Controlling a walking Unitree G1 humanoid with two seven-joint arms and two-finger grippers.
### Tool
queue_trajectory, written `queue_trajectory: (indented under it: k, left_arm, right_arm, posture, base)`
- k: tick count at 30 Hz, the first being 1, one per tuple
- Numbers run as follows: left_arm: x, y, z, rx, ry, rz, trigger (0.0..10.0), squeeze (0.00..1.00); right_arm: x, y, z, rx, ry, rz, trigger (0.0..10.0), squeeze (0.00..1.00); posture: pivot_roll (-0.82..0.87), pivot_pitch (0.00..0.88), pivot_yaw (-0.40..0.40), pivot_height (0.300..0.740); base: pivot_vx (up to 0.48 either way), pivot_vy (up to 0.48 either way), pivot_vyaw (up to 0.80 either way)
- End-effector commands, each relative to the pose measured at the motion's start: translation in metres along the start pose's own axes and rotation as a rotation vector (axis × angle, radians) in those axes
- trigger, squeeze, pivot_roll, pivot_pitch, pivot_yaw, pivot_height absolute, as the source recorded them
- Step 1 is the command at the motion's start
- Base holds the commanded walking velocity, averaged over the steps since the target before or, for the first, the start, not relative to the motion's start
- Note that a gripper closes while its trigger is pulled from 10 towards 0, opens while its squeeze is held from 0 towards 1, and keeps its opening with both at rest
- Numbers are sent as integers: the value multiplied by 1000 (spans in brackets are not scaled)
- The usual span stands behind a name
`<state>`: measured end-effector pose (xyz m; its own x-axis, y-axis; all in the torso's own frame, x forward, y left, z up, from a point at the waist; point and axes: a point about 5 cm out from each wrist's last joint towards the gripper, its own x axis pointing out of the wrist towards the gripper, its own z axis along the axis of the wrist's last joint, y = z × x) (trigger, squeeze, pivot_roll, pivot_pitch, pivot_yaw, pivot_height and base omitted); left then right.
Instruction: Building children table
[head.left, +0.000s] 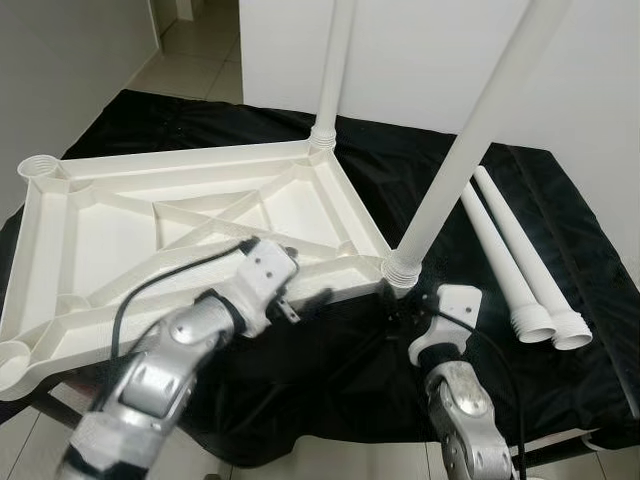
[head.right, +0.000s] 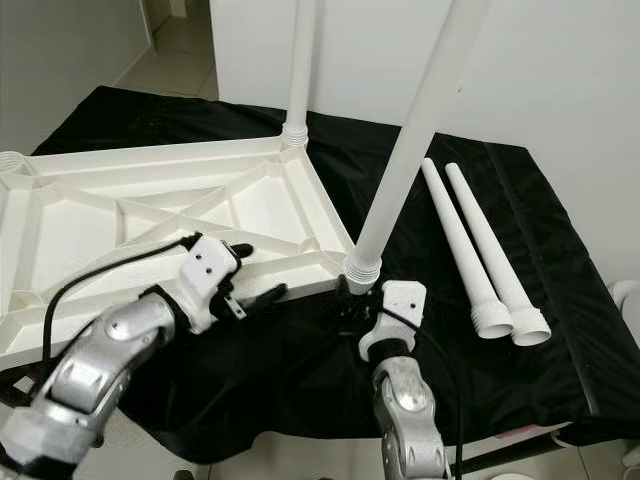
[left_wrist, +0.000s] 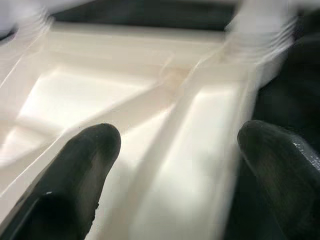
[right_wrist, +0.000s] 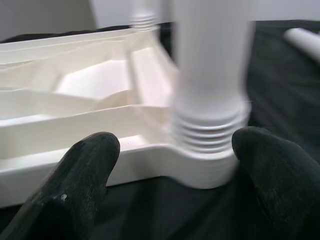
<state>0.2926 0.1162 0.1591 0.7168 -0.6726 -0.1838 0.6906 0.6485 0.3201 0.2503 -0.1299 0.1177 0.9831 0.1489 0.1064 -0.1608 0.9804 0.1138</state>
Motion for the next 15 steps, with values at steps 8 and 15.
queue_trajectory:
  k: [8, 15]
  left_arm:
    - [1, 22, -24, -72, 168, 219, 10000, 0]
    - [0, 41, -29, -117, 264, 267, 10000, 0]
  right_arm:
    - [1, 4, 5, 18, -17, 37, 10000, 0]
    - [4, 7, 7, 22, -26, 48, 10000, 0]
  posture:
    - [60, 63, -68, 740]
    - [65, 69, -63, 740]
  base:
    - [0, 0, 0]
    - [0, 0, 0]
